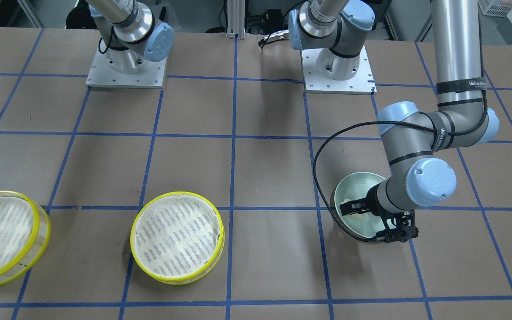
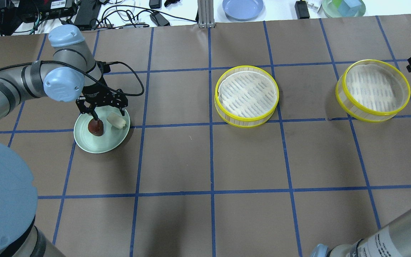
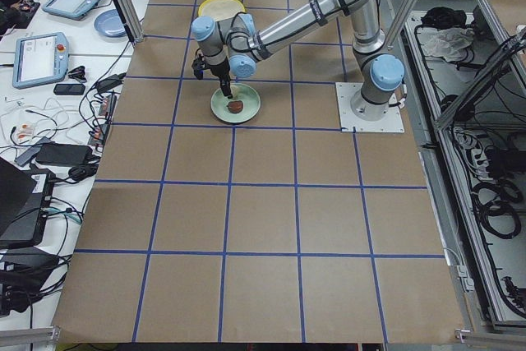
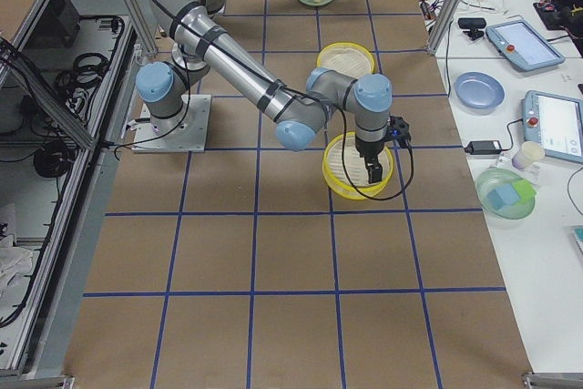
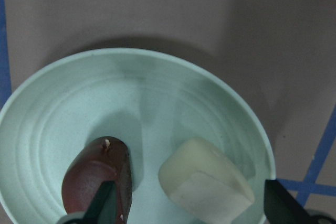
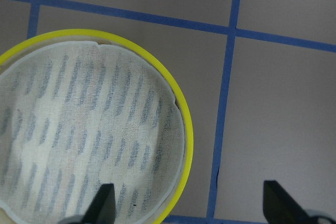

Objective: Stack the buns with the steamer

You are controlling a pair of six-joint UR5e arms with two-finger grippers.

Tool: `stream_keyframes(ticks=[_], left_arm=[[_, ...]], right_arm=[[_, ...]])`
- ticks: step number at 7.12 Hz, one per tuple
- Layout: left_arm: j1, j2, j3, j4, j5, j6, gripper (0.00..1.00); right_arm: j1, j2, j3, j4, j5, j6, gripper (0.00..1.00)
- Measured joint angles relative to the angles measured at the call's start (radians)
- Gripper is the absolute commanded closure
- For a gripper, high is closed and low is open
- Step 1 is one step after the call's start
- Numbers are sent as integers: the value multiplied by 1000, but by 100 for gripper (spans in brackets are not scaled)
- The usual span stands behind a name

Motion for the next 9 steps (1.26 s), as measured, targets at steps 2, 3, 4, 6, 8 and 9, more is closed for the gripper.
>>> stream_keyframes(ticks=[2, 3, 4, 6, 8, 9], left_arm=[[6, -23, -1, -4, -7, -66, 57], [6, -29, -2, -9, -11, -79, 90], [7, -36, -1, -11, -29, -85, 100], [7, -42, 12, -10, -81, -89, 100], [7, -28, 30, -10, -91, -81, 100], [7, -12, 47, -16, -86, -75, 100]], right_arm=[[-1, 70, 0, -48, 10, -4, 4], [-3, 93, 1, -52, 24, -12, 2], [-8, 112, 1, -60, 35, -39, 2], [-20, 137, 1, -80, 42, -91, 42], [-28, 145, 3, -76, 42, -105, 70], [-29, 146, 3, -75, 42, -113, 79]])
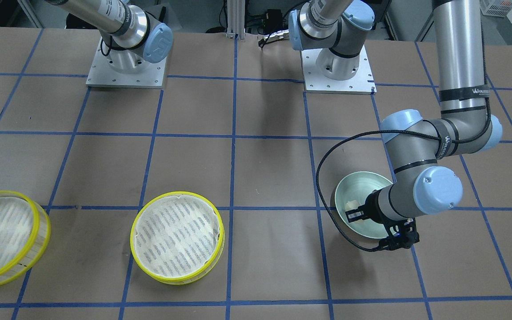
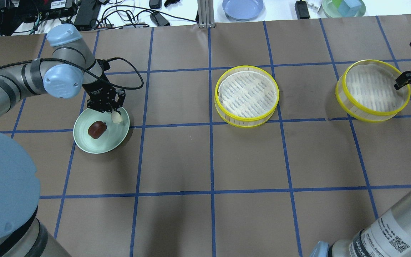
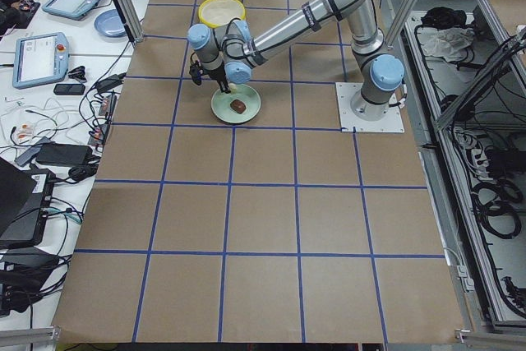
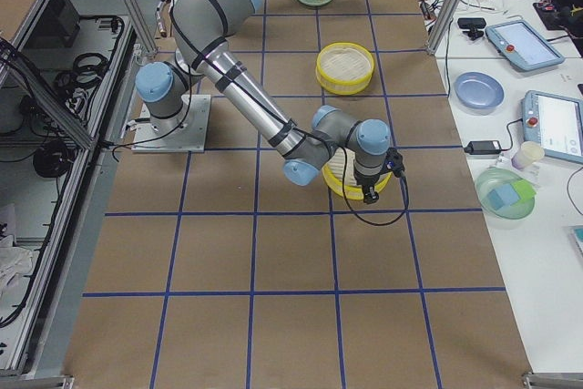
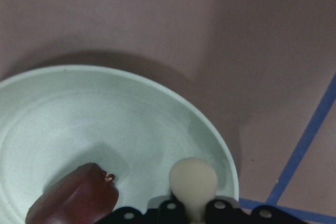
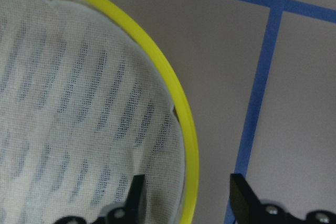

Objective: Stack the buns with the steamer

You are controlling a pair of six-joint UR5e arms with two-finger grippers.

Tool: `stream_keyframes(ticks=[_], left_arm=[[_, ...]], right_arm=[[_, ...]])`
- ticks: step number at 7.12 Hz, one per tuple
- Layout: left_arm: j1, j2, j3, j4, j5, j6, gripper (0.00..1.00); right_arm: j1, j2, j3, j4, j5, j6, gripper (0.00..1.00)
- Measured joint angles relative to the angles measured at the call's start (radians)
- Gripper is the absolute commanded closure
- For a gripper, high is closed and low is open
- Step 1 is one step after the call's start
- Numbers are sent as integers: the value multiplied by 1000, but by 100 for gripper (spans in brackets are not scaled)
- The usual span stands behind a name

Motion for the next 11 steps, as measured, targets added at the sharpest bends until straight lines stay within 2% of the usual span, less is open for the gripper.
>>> stream_keyframes(ticks=[2, 4, 7, 9, 10, 11], left_arm=[[-18, 48, 60, -49, -18, -51, 100], [-100, 78, 103, -37, -118, -278, 100], [-276, 52, 111, 182, -277, -614, 100], [-391, -5, 109, 349, -328, -750, 100], [-430, -36, 108, 401, -353, -787, 75], [-456, -66, 108, 431, -365, -802, 26]], right_arm=[[-1, 3, 5, 3, -1, -14, 92], [-1, 1, 7, 5, 0, -16, 96], [0, -38, 4, 27, -1, 17, 96], [5, -66, 1, 53, 0, 50, 96], [11, -79, 1, 62, 0, 72, 97], [22, -99, 2, 81, -1, 103, 97]])
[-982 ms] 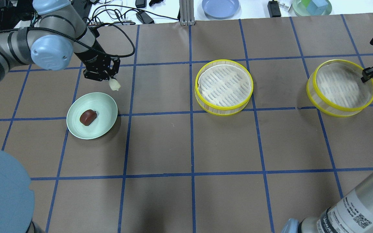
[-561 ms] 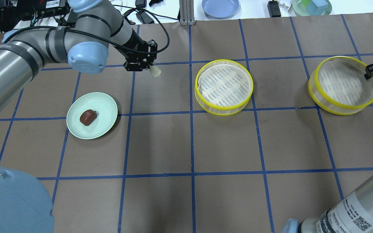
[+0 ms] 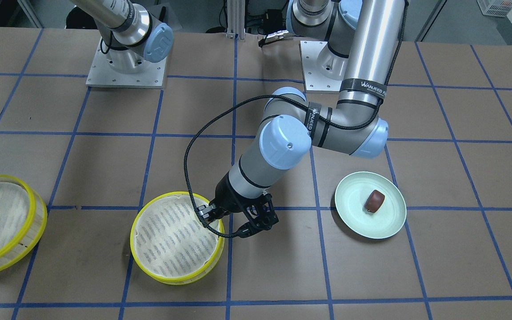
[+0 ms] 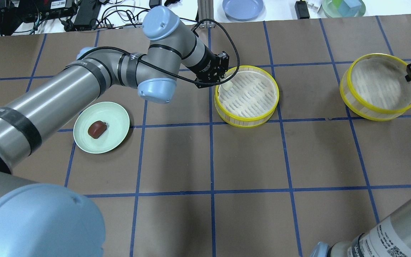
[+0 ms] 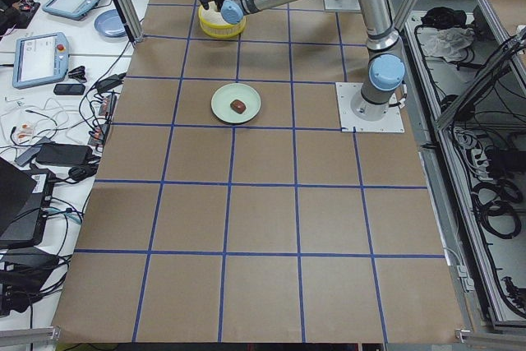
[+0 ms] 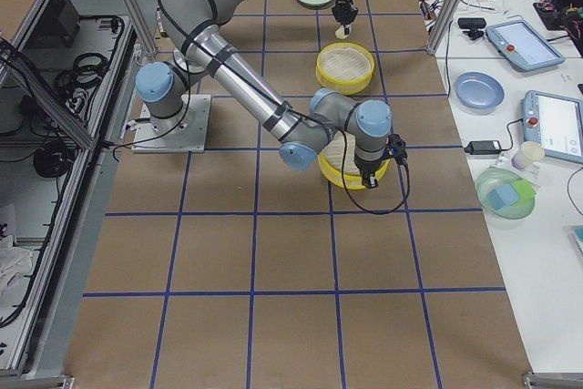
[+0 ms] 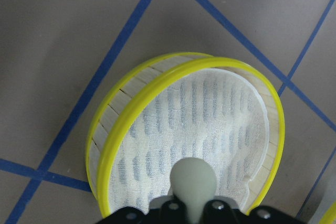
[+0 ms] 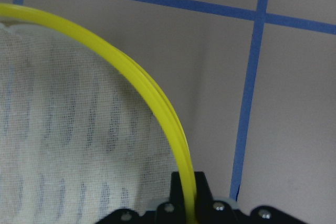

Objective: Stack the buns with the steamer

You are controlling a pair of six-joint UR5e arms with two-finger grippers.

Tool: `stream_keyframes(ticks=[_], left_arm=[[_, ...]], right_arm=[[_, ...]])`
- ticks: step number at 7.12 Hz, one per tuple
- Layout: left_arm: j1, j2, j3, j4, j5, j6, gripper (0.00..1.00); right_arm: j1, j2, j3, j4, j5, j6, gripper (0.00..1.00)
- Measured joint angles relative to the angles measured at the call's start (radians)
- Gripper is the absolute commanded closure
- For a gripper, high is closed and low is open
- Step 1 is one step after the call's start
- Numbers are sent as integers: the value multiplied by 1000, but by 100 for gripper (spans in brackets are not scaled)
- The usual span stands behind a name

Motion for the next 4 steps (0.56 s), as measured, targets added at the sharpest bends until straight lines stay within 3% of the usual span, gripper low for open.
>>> stream_keyframes(ticks=[1, 4], left_arm=[[-16, -24, 0, 20, -4, -5, 1], [-34, -47, 8, 51, -6, -28, 0]], right_arm=[[14, -20, 1, 20, -1, 29, 96], [40, -49, 4, 38, -2, 93, 96]])
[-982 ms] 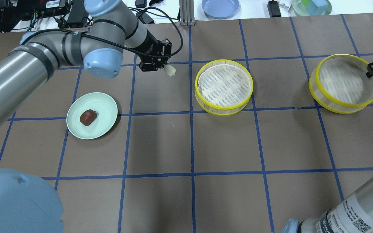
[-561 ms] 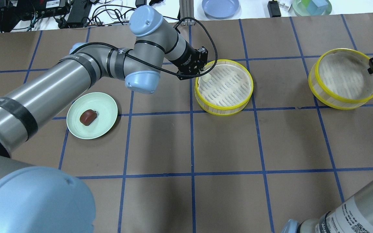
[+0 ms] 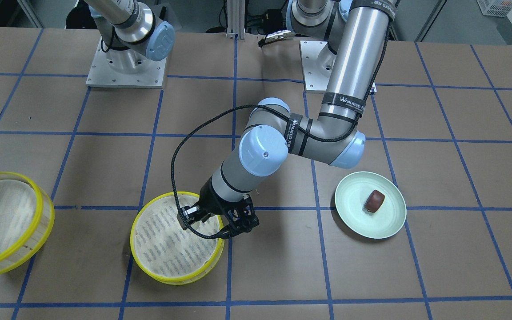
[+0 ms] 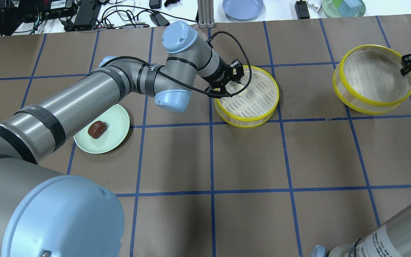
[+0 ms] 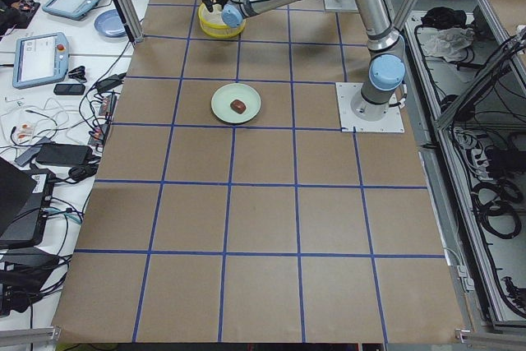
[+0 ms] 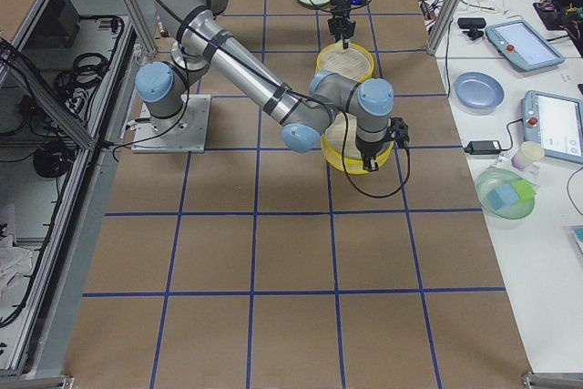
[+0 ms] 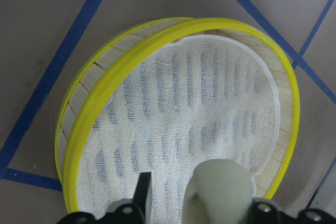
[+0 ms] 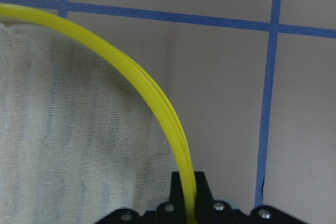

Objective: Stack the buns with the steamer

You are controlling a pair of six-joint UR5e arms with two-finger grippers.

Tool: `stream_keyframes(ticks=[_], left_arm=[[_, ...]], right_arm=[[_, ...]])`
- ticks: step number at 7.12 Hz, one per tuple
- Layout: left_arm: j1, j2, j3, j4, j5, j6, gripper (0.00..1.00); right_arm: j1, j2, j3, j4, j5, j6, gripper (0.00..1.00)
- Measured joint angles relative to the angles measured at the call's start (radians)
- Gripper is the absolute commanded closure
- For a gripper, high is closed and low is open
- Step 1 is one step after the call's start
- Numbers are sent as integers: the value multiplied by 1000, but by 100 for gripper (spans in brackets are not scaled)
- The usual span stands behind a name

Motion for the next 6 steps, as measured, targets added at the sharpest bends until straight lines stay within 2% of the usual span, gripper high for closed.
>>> stream_keyframes(ticks=[6], left_arm=[[2, 22, 26, -13, 3, 68, 0]], right_arm=[[75, -49, 6, 43, -13, 109, 98]])
